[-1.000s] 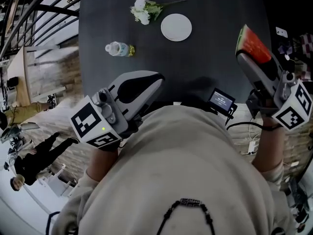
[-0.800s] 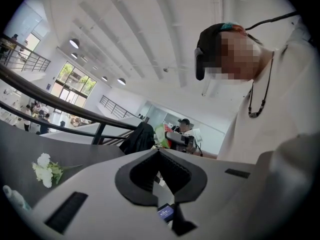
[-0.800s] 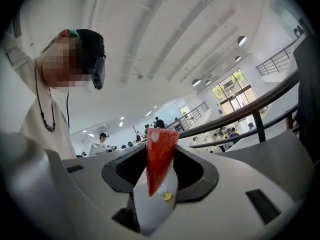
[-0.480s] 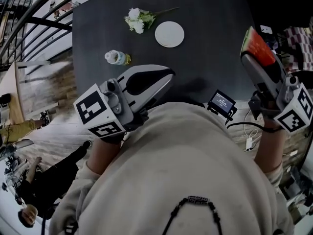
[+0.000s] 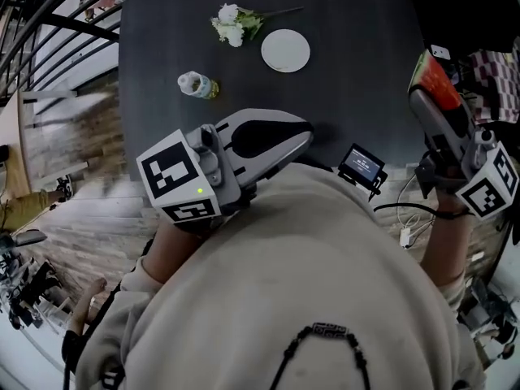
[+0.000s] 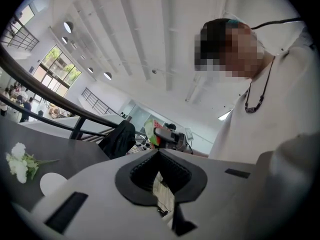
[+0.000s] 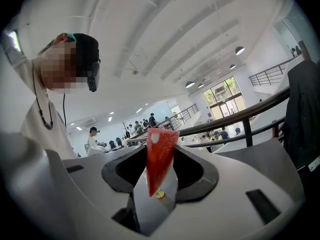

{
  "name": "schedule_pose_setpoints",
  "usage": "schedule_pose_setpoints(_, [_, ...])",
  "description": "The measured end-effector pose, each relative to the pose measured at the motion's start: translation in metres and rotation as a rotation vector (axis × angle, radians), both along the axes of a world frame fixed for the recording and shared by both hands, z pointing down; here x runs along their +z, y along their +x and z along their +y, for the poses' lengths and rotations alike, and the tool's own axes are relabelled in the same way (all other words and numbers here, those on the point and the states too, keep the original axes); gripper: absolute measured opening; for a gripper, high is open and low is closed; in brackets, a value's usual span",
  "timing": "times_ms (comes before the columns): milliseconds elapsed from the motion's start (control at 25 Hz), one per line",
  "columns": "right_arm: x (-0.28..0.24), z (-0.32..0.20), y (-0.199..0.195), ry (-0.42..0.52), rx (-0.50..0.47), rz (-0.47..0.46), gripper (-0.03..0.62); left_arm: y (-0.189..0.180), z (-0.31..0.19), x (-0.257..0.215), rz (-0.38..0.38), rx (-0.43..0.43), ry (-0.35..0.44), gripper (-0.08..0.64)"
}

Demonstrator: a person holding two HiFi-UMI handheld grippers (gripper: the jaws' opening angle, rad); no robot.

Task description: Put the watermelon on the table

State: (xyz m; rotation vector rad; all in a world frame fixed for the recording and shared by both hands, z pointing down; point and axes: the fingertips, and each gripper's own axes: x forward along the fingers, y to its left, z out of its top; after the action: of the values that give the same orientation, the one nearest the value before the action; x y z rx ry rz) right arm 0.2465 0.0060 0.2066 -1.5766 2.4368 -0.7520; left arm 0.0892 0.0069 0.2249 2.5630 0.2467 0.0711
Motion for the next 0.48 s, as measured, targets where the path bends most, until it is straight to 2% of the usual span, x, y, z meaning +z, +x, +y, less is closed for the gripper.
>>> schedule_pose_setpoints(360, [-0.014, -0.027, -0.013, -0.008, -0.071, 0.044, 0.183, -0.036, -0.015, -0.006, -0.016, -0.110, -0.053, 0.006])
schedule_pose_setpoints(480, [-0.031, -0.031, -0.030, -0.016, -0.108, 0.051, 0.183, -0.050, -0.013, -0.023, -0.013, -0.141, -0.063, 0.006])
